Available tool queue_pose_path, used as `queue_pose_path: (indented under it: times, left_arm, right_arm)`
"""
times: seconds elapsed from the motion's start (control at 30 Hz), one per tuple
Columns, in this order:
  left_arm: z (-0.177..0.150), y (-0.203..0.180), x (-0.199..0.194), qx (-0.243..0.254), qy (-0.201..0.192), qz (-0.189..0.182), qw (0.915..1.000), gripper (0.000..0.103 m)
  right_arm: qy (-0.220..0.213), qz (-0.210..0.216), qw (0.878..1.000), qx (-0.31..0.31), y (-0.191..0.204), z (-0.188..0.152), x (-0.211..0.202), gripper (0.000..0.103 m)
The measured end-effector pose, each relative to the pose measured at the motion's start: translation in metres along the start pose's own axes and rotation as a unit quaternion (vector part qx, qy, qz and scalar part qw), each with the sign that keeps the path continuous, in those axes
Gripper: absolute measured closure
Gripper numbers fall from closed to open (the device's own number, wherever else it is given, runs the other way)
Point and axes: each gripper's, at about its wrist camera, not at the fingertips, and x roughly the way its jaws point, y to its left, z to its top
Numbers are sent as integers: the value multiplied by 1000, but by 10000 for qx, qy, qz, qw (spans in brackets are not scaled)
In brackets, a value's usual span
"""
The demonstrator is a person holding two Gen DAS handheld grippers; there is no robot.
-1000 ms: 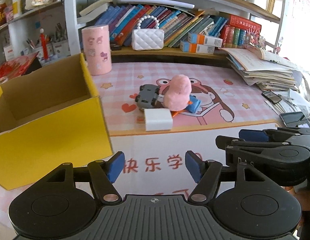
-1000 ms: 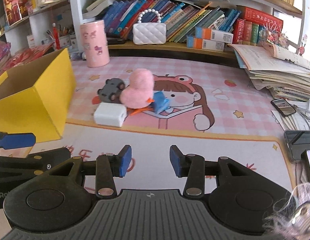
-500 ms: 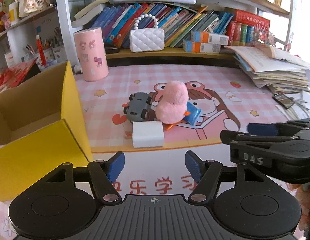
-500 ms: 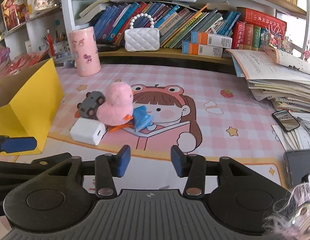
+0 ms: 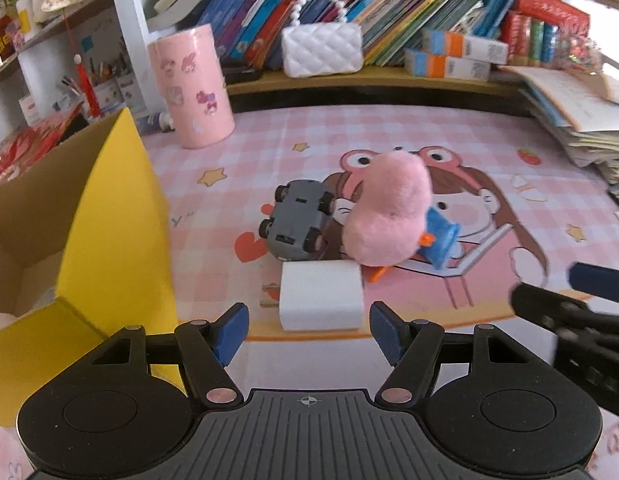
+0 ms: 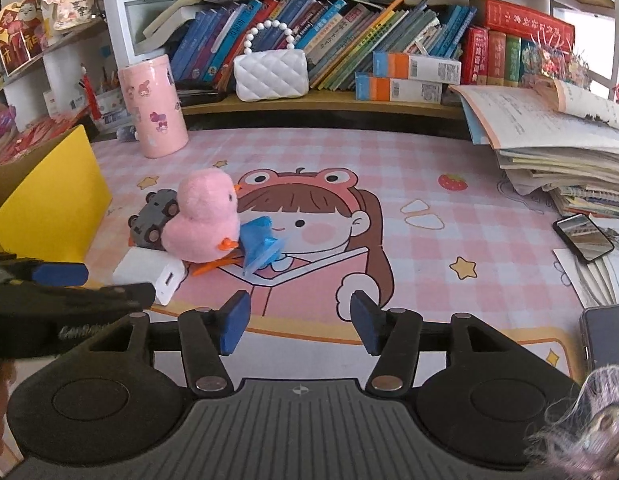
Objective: Organize objects
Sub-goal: 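Grasp the white charger block with the left tool while the right tool approaches the blue cloth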
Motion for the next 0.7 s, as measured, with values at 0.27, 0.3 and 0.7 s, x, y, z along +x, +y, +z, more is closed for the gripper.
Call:
queue_pose_path:
  times: [0.27, 0.3, 0.7]
  left_arm:
    - [6, -2, 27, 35, 197, 41, 9998, 34]
    - [6, -1, 29, 26, 206, 36, 9998, 34]
    - [1, 4, 12, -36, 147, -323, 9994, 38]
  right_arm:
    - [83, 28, 10000, 24, -8, -1, 5, 43]
    - [84, 34, 10000, 30, -8, -1, 5, 43]
    - [84, 211, 9997, 45, -7, 1, 17, 42]
